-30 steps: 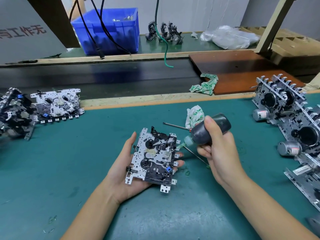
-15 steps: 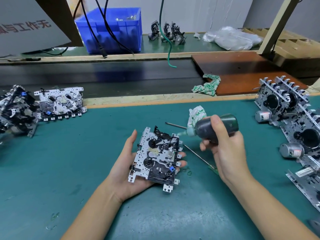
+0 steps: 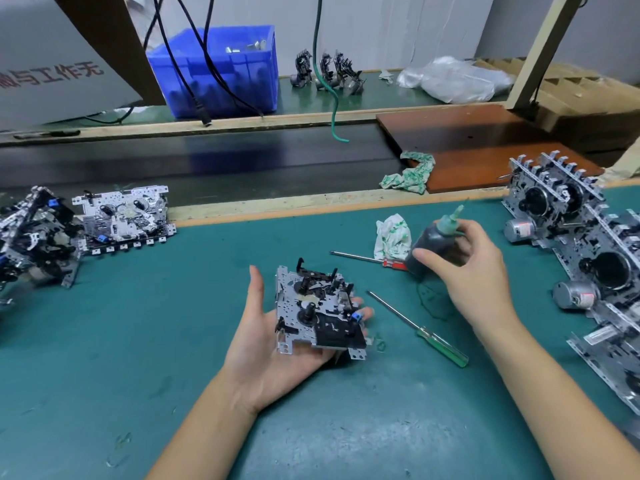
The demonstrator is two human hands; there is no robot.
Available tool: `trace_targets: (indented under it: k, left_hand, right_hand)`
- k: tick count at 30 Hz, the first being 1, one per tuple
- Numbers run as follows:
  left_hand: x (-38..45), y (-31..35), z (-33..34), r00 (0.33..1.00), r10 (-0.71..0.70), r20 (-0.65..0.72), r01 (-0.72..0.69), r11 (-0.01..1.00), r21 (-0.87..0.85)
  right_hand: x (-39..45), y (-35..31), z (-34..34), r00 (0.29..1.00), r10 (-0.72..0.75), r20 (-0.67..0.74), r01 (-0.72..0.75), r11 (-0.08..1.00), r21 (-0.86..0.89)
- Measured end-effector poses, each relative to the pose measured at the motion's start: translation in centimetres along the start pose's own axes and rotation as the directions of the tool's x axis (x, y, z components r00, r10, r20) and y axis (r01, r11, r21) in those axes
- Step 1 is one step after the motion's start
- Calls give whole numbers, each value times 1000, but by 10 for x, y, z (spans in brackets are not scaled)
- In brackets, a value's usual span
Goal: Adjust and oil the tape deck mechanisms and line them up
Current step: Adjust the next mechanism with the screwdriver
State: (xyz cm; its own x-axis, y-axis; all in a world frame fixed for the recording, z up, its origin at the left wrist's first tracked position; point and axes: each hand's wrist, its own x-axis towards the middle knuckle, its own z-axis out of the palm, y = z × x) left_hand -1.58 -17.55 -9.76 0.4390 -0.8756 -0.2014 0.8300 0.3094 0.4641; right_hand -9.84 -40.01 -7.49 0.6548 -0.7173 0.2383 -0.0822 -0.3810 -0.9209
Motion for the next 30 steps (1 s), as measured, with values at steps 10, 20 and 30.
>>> trace_targets:
  k: [10,20,30]
  left_hand:
    - [-2,4,6,980,-159,121,147,984,101]
    - [-10,5,7,926,-339,165,304,931,203]
    - [-12,5,11,903,-391,-178,428,782,454]
  right_hand:
    - [4,8,-6,996,-60,-72,41,971,-235]
    - [-38,-32,-13,890,-430,149,455,823,-339]
    - [-80,-42,-29,634,-142,760,697,531,-482]
